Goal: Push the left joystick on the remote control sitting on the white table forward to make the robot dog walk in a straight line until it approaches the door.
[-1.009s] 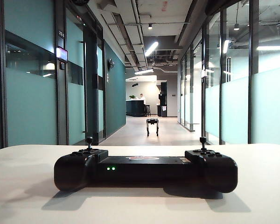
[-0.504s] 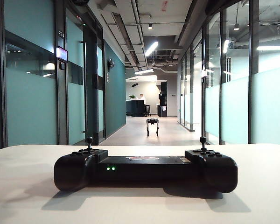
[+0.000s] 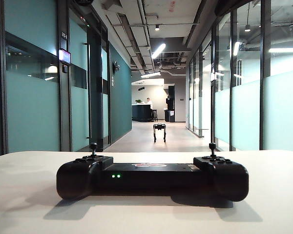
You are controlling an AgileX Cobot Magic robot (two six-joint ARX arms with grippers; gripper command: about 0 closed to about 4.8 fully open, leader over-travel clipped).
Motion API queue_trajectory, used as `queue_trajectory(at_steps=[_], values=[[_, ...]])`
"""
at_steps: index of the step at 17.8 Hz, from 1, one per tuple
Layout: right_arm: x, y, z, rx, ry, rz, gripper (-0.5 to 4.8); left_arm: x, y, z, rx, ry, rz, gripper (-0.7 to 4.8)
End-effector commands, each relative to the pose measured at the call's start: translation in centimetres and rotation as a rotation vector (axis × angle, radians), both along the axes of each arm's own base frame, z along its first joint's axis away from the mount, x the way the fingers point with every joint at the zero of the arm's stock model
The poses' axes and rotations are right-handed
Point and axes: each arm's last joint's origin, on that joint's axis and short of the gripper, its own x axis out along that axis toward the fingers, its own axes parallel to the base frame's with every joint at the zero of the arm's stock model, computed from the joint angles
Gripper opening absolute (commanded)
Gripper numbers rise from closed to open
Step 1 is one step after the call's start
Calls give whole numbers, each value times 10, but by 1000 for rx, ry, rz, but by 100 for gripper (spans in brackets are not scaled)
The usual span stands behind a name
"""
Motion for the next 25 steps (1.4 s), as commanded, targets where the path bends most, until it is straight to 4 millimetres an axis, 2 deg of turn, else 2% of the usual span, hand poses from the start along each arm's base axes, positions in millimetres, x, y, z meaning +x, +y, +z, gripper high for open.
queue_trajectory(at_steps=[1, 16, 18, 22, 25], values=[[0, 0, 4, 16, -20, 0, -6, 0, 0, 2, -2, -12, -3, -4], [0, 0, 4, 16, -19, 0, -5, 0, 0, 2, -2, -11, -4, -5], [1, -1, -1, 1, -20, -24, -6, 0, 0, 2, -2, -11, -3, -5], [6, -22, -18, 49, -102, -168, -6, 0, 0, 2, -2, -11, -4, -5], [5, -48, -30, 137, -215, -280, -6, 0, 0, 2, -2, -11, -7, -5]])
